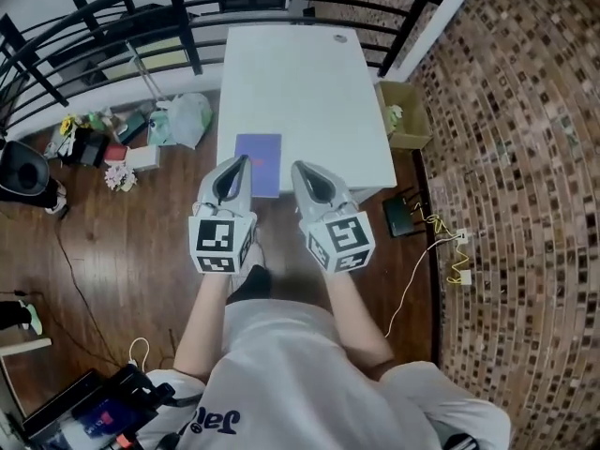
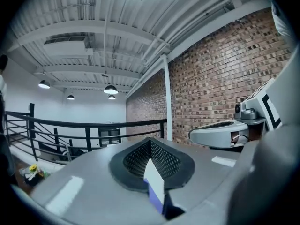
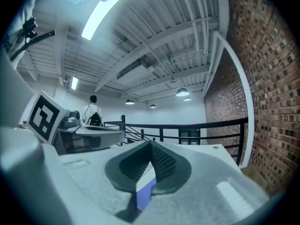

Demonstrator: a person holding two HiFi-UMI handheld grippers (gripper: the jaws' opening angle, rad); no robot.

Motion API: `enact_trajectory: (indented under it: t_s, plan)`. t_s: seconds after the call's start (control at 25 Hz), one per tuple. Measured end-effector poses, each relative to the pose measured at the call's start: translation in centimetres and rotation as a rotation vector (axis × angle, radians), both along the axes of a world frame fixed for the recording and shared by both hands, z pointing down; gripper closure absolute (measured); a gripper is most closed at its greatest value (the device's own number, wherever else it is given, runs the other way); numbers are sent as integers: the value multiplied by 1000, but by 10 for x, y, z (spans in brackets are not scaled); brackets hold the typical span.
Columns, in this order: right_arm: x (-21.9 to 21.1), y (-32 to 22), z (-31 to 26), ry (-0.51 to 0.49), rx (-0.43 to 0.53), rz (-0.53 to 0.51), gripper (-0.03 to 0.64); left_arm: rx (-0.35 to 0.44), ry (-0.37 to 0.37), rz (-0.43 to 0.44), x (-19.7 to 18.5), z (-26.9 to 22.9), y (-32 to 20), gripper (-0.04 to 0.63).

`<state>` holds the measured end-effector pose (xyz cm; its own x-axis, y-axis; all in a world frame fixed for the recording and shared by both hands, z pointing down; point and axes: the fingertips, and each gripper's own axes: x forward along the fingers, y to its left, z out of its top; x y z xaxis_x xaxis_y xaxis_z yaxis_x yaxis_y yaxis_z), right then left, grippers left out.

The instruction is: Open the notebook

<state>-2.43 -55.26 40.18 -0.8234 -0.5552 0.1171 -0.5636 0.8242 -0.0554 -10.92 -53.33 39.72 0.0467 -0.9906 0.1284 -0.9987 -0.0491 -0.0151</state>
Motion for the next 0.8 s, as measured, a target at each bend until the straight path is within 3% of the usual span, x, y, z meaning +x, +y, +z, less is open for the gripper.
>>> enact_trajectory:
  t_s: [0.16, 0.32, 0.48, 0.8]
  plan:
    - [-45, -58, -3, 0, 6, 34, 629, 32, -2, 14, -51, -10, -51, 578]
    - [-82, -81, 2, 6, -25, 7, 629, 2, 25, 34, -88, -1, -86, 578]
    - [-90, -90, 21, 36, -72, -7, 629, -19, 18, 84, -103, 10, -105, 578]
    - [-67, -124, 81, 46, -254, 50, 629, -92, 50, 141, -94, 55, -138, 578]
